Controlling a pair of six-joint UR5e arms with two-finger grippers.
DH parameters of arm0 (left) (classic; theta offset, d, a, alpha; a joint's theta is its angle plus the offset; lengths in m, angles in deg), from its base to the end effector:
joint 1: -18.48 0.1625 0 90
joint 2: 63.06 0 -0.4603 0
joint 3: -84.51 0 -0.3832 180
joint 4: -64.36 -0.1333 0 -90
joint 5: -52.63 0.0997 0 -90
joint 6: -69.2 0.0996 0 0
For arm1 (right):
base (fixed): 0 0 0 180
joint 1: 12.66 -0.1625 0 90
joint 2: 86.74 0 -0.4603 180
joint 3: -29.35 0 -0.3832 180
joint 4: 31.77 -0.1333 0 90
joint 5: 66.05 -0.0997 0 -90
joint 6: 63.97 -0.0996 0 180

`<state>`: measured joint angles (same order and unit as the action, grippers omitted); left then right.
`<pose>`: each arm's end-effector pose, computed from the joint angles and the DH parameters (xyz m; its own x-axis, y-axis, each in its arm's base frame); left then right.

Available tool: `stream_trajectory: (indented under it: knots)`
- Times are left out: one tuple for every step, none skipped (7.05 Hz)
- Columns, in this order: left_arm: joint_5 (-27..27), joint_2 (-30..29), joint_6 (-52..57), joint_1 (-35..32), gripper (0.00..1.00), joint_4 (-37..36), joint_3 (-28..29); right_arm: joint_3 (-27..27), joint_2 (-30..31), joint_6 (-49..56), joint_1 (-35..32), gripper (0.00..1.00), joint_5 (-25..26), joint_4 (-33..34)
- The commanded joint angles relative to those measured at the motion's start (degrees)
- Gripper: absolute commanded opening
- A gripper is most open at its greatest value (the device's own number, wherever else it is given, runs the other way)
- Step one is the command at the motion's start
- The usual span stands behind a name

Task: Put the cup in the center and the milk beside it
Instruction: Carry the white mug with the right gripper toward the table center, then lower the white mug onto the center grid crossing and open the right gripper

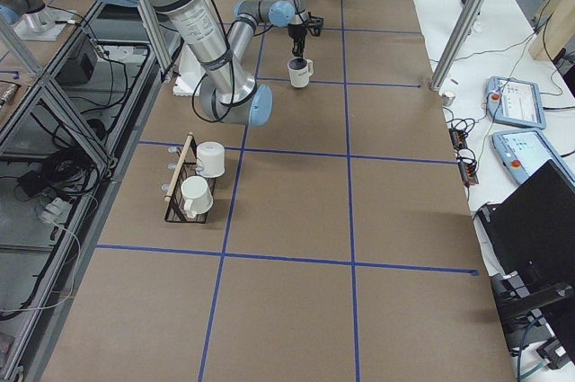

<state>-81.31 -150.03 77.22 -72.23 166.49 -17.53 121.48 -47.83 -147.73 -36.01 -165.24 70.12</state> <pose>-0.0700 -0.4722 0.5931 0.7177 0.3691 -0.5906 -0.0894 0.8898 0.4474 -0.6213 -0.3961 0.1527 0.7173 0.1928 0.6695 -0.2177 0.9749 -0.0474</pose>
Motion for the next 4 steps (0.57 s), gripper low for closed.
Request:
stream_trajectory:
  knots:
    - [0.00, 0.05, -0.02, 0.00, 0.99, 0.00, 0.26, -2.39, -1.99, -0.26, 0.58, 0.00, 0.14, -0.20]
    - [0.00, 0.05, -0.02, 0.00, 0.99, 0.00, 0.26, -2.66, -2.08, -0.17, 0.58, 0.00, 0.14, -0.37]
    - [0.00, 0.05, -0.02, 0.00, 0.99, 0.00, 0.35, -3.01, -1.99, 0.35, 0.58, 0.00, 0.14, -0.55]
    - [0.00, 0.05, -0.02, 0.00, 0.99, 0.00, 0.35, -3.01, -1.99, 0.70, 0.50, 0.00, 0.14, -0.55]
